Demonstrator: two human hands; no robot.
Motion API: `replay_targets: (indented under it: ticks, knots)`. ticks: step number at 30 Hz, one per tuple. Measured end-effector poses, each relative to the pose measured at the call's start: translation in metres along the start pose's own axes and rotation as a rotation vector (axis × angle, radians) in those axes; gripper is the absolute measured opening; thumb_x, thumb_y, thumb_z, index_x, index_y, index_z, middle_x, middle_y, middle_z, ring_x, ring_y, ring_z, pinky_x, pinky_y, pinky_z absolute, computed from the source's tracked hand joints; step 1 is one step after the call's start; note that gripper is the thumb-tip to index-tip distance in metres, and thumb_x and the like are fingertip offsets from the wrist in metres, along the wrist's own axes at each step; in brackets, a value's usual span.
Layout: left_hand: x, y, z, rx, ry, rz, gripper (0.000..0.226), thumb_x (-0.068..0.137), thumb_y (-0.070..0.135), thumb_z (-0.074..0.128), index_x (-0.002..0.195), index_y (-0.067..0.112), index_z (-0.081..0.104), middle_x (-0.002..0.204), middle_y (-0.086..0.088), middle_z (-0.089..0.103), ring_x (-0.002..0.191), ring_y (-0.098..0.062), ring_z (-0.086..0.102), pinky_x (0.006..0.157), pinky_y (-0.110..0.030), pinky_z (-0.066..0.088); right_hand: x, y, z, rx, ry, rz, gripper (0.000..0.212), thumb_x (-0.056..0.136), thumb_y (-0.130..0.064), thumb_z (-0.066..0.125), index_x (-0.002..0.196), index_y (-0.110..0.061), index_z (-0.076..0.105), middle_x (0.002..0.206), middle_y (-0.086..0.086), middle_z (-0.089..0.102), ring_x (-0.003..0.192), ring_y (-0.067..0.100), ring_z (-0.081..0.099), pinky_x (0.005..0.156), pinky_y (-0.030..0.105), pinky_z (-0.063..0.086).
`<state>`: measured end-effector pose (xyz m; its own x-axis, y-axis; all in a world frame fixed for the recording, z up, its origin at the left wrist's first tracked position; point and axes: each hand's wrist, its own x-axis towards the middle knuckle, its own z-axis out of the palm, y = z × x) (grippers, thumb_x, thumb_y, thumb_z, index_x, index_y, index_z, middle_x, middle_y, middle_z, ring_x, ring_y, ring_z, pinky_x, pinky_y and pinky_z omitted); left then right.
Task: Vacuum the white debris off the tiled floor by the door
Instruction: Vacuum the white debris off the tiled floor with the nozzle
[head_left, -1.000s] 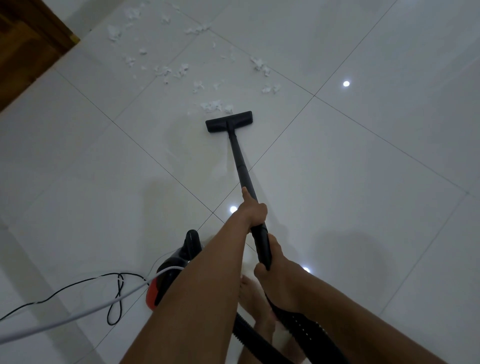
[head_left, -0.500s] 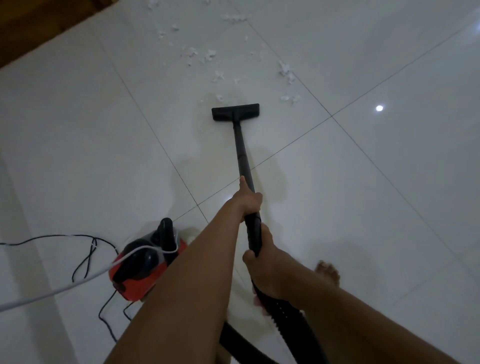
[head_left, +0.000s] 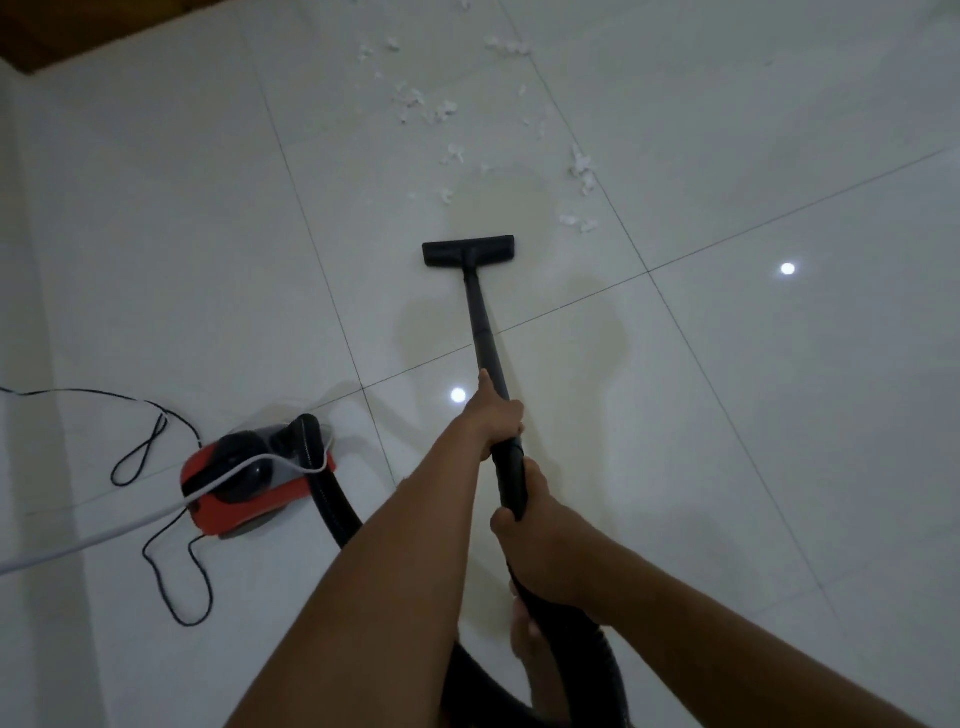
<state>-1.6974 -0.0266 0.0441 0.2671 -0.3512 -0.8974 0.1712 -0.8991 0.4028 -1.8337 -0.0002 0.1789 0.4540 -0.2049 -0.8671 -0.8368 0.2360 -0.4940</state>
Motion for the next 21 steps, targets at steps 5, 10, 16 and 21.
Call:
replay_targets:
  ticks: [5,10,16,21]
  knots:
    - [0.012,0.008,0.016,-0.034,0.009,-0.012,0.09,0.098,0.014,0.046,0.157,0.038,-0.017,0.126,-0.02,0.062,0.098,-0.03,0.066,0.097,-0.048,0.055,0.014,0.014,-0.016,-0.084,0.034,-0.001,0.068,0.107,-0.032,0.039,0.161,-0.031,-0.002,0.088,0.006,0.063,0.063,0.017,0.061,0.074,0.037,0.06]
    - [0.035,0.015,0.014,0.03,0.041,-0.014,0.088,0.098,0.021,0.045,0.156,0.038,-0.019,0.138,-0.021,0.057,0.115,-0.035,0.064,0.097,-0.047,0.056,0.044,0.019,-0.023,-0.115,0.06,0.007,0.07,0.106,-0.031,0.042,0.161,-0.034,0.0,0.093,0.012,0.066,0.068,0.022,0.063,0.077,0.042,0.06]
    - [0.053,0.024,-0.007,0.081,0.072,-0.015,0.088,0.096,0.021,0.044,0.157,0.037,-0.019,0.138,-0.021,0.057,0.115,-0.035,0.064,0.097,-0.048,0.055,0.064,0.0,-0.025,0.006,-0.02,0.04,0.072,0.106,-0.027,0.041,0.159,-0.042,-0.006,0.112,0.023,0.063,0.048,0.017,0.06,0.045,0.027,0.052]
    - [0.057,0.029,-0.015,0.143,0.096,-0.016,0.087,0.097,0.019,0.042,0.157,0.035,-0.019,0.141,-0.019,0.054,0.119,-0.035,0.061,0.101,-0.048,0.052,0.072,-0.006,-0.023,0.115,-0.031,0.049,0.07,0.107,-0.026,0.041,0.156,-0.05,-0.003,0.124,0.03,0.058,0.036,0.015,0.056,0.038,0.024,0.048]
